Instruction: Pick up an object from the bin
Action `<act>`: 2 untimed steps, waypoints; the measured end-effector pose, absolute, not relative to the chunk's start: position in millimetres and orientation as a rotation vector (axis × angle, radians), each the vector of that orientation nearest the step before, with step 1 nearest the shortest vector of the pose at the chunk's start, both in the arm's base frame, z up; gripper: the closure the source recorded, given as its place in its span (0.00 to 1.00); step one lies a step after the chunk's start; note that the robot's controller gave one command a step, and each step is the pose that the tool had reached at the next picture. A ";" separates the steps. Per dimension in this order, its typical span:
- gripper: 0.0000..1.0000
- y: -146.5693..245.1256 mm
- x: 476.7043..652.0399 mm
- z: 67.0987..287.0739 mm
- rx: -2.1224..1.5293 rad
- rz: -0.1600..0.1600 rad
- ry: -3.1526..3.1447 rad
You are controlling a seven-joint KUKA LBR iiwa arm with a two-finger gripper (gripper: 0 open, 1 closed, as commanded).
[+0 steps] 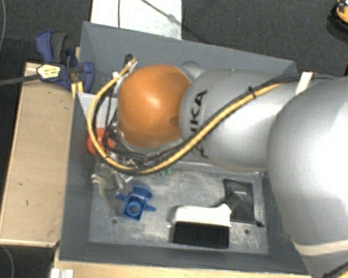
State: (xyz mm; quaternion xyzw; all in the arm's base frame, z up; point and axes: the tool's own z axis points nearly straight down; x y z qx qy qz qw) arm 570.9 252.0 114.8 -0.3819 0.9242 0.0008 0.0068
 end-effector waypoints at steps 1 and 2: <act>1.00 252.0 570.9 124.1 -1.196 0.003 2.890; 1.00 252.2 571.4 129.7 -1.195 0.003 2.887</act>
Offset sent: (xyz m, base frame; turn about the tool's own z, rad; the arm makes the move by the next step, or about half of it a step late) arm 0.0001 0.0000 0.0248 0.0000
